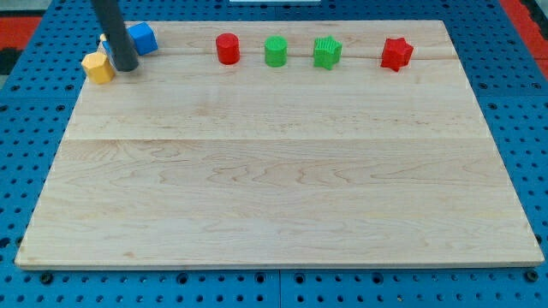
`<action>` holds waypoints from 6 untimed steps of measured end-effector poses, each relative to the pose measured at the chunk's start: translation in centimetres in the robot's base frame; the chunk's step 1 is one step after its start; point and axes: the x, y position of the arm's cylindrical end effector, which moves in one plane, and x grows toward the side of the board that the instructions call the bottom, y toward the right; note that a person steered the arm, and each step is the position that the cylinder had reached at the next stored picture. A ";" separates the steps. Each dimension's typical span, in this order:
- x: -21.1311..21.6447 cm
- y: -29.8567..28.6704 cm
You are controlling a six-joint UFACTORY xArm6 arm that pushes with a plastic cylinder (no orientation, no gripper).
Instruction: Push the red circle into the green star
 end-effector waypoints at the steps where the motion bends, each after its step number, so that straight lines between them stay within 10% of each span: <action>1: -1.5 5.4; 6: -5.0 24.8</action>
